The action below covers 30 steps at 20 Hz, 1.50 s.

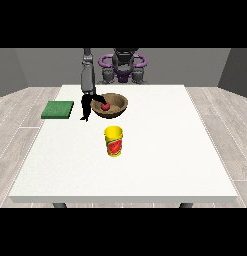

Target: Pick the cup and pour the ball into the bowl, then pick the bowl and place it on the pad

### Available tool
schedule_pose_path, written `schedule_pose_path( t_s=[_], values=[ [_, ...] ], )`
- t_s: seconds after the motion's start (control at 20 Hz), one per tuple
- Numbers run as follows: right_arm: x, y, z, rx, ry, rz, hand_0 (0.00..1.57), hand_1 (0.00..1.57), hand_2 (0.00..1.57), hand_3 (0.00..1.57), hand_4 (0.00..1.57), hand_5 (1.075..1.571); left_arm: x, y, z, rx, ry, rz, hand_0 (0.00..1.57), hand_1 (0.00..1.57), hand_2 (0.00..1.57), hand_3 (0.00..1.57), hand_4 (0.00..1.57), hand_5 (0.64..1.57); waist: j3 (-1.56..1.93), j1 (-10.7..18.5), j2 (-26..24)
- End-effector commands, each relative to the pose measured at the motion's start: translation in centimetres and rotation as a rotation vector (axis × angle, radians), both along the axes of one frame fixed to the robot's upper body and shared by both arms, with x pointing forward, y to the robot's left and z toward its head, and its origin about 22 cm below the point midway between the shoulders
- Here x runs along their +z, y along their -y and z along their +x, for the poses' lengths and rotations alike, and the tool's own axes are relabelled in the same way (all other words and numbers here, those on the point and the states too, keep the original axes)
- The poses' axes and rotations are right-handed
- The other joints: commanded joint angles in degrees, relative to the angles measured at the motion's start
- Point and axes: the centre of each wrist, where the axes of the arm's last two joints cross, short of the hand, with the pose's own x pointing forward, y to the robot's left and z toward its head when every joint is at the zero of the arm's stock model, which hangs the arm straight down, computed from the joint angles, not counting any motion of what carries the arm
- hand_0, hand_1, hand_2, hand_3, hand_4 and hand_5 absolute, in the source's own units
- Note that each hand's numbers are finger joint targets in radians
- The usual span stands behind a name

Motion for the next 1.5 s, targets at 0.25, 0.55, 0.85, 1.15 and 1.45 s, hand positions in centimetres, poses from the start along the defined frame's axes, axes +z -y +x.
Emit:
schedule_pose_path(
  t_s=[0.25, 0.55, 0.85, 1.15, 1.45],
  values=[
    [-4.4, 1.2, -2.7, -0.09, -0.305, -0.114, 1.57, 1.57, 1.57, 1.57, 1.17, 1.405, 1.2, -1.2, -0.9, -0.026, 0.003, -0.005, 0.0, 0.0, 0.0, 0.0, 0.0, 1.544, 1.33, 2.7, 2.01],
    [-0.3, 3.0, -1.2, -0.128, -0.365, -0.363, 1.57, 1.57, 1.57, 1.57, 1.17, 1.473, -2.3, -4.3, -0.3, 0.023, -0.086, -0.059, 0.0, 0.0, 0.0, 0.0, 0.0, 1.546, 1.17, -1.2, -2.72],
    [8.2, 0.2, 1.7, -0.044, -0.439, -0.466, 1.57, 1.57, 1.57, 1.57, 1.26, 1.47, -8.3, -8.5, -0.6, 0.162, -0.199, -0.097, 0.0, 0.0, 0.0, 0.0, 0.0, 1.546, 1.13, -8.29, -10.49],
    [9.9, 4.5, 1.9, 0.0, -0.404, -0.428, 1.57, 1.57, 1.57, 1.57, 1.3, 1.492, -6.5, -12.7, -4.2, 0.191, -0.103, -0.097, 0.0, 0.0, 0.0, 0.0, 0.0, 1.542, 1.34, -9.76, -4.7],
    [11.5, 6.1, 3.5, -0.053, -0.394, -0.48, 1.57, 1.57, 1.57, 1.57, 1.3, 1.52, -6.2, -9.8, -2.4, 0.194, -0.089, -0.058, 0.0, 0.0, 0.0, 0.0, 0.0, 1.538, 1.4, -8.44, -3.75]
  ],
)
